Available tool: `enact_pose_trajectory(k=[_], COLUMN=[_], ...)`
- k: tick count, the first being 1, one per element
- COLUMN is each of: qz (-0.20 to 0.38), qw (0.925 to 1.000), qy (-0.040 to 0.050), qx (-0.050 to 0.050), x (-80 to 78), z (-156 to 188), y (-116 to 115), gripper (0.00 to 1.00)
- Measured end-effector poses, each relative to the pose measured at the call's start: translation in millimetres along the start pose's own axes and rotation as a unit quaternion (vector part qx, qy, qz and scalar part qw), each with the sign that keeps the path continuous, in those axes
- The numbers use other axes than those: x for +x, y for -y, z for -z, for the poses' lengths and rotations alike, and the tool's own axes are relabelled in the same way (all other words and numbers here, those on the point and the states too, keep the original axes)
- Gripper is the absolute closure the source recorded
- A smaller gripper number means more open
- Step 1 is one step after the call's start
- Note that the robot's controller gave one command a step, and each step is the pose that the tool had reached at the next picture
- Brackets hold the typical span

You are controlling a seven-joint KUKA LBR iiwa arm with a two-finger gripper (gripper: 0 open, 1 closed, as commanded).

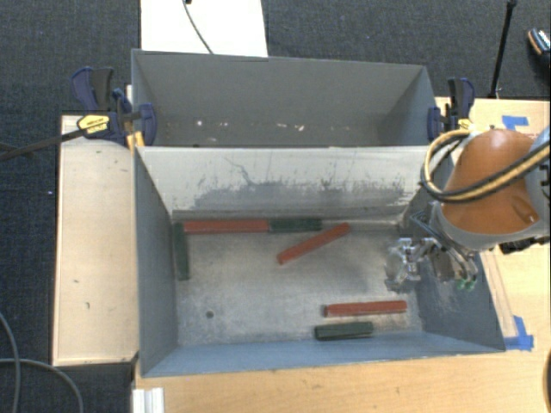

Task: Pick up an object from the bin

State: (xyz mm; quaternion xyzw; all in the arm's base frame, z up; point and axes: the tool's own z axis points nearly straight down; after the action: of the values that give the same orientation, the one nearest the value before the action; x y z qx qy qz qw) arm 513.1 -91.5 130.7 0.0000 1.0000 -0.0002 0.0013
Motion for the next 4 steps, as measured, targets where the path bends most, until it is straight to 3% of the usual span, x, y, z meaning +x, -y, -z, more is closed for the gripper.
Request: enact_pose_trajectory(k=[1,2,3,4], qz=[0.002,-0.033,-0.031,0.132], qw=[1.0000,0.9994,0.9995,0.9913], qy=[0.0000,-0.0036,-0.0004,0.0028], qx=[0.000,-0.001,0.000,0.000], x=[0.0,20.2,18.3,20.1], z=[0,-61,-58,53], y=[0,-14,-13,-38], gripper=[0.00,0.00,1.00,1.00])
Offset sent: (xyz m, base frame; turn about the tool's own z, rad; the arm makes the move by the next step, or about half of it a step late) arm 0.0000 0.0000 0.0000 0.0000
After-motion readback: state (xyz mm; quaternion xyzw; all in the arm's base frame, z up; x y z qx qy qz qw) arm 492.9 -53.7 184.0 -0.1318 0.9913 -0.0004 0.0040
